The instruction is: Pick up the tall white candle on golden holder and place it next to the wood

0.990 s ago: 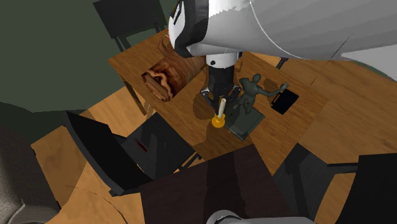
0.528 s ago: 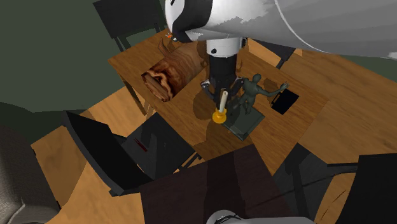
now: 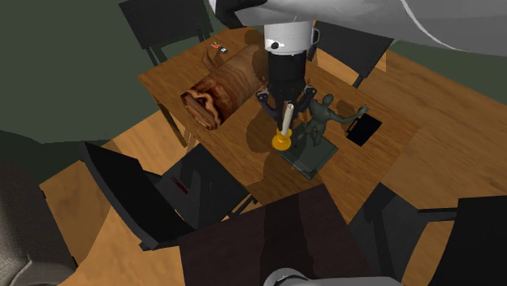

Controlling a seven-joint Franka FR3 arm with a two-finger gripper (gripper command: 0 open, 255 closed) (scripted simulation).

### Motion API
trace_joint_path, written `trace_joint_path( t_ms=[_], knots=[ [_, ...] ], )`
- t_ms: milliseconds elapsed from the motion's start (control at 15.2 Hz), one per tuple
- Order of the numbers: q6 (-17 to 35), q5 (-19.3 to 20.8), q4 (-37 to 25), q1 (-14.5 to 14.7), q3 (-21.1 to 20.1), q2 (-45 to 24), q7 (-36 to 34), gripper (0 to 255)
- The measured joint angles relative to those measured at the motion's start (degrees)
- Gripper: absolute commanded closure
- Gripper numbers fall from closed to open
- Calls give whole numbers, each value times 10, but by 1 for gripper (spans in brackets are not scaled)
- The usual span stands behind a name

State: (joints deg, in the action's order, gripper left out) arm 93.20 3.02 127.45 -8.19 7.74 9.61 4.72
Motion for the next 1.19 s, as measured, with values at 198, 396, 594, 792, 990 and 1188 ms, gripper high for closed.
trace_joint_path(
  t_ms=[198, 396, 594, 792, 990, 1188],
  knots=[
    [-10, -14, -38, 11, -12, -29, -17, 255],
    [-16, -29, -98, 23, -24, -83, -35, 255],
    [-35, -45, -160, 38, -39, -126, -61, 255],
    [-43, -58, -224, 52, -51, -181, -84, 255],
    [-64, -67, -298, 63, -61, -233, -105, 255],
    [-64, -71, -330, 69, -66, -265, -115, 255]
  ],
)
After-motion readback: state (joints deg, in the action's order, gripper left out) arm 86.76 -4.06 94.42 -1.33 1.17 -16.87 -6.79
